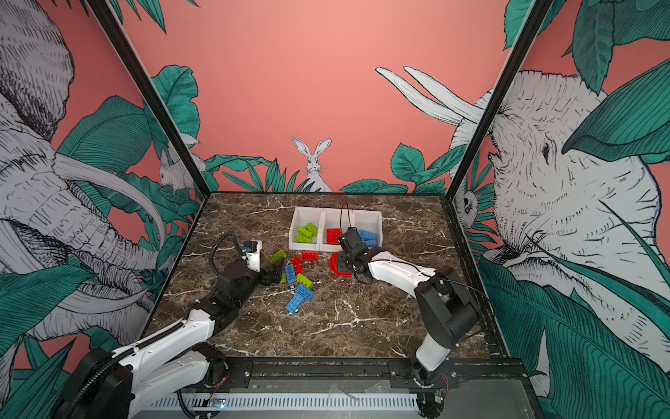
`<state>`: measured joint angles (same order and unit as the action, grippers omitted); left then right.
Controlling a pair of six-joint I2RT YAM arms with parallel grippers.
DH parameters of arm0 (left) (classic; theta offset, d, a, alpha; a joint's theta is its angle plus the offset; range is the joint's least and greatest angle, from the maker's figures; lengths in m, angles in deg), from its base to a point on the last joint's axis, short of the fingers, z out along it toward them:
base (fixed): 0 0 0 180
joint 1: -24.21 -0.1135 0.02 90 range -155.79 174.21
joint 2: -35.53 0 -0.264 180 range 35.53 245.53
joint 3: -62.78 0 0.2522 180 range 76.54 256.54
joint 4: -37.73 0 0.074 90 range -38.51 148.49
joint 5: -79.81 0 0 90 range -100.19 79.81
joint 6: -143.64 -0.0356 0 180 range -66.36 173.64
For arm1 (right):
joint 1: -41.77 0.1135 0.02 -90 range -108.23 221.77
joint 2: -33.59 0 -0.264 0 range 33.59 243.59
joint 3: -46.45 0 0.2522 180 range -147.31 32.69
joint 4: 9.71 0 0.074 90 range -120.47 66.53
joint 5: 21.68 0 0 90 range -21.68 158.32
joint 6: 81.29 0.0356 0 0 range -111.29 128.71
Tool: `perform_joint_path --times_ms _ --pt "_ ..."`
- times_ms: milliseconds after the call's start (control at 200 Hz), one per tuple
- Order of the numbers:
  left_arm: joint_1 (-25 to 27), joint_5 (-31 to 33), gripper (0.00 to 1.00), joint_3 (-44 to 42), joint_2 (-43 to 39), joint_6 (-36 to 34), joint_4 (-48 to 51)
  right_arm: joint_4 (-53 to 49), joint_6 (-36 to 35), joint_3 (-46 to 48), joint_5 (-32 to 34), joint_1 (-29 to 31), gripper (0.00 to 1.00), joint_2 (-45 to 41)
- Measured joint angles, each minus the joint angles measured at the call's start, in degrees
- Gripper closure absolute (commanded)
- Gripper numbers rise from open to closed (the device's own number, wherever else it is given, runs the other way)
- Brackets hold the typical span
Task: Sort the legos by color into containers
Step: 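Lift the red arch piece with the right gripper toward the bin, then carry the red arch piece to the middle compartment and release it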
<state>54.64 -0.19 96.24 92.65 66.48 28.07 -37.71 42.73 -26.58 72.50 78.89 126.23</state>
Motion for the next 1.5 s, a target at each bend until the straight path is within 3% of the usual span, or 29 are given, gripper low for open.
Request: perform_joint_path --times_ms 215,525,760,1115,1275,1375,1495 --pt "0.00 -0.13 0.01 0.00 0.39 0.00 0.00 -3.41 -0.92 -7.02 1.44 -0.39 0.75 -2.14" --pt "0.00 -0.44 0.01 0.00 0.48 0.04 -0.02 -5.53 -2.62 -26.29 2.10 -4.02 0.75 9.44" --pt "0.00 -0.98 0.01 -0.02 -0.13 0.00 -0.37 -5.29 -4.31 -26.23 1.53 -8.44 0.75 14.21" --pt "0.00 -1.22 0.01 -0.02 -0.28 0.00 -0.52 -0.48 -4.63 -26.75 -1.60 -8.72 0.73 19.15" --pt "0.00 -1.25 0.01 -0.02 -0.07 0.00 -0.52 1.18 -4.20 -28.59 -2.89 -8.72 0.66 21.75" --pt "0.00 -1.22 0.01 -0.02 -0.04 0.00 -0.52 1.05 -4.13 -30.51 -3.54 -8.72 0.53 23.37" --pt "0.00 -1.22 0.01 -0.02 -0.02 0.00 -0.52 1.16 -4.20 -31.85 -3.87 -8.72 0.47 23.87"
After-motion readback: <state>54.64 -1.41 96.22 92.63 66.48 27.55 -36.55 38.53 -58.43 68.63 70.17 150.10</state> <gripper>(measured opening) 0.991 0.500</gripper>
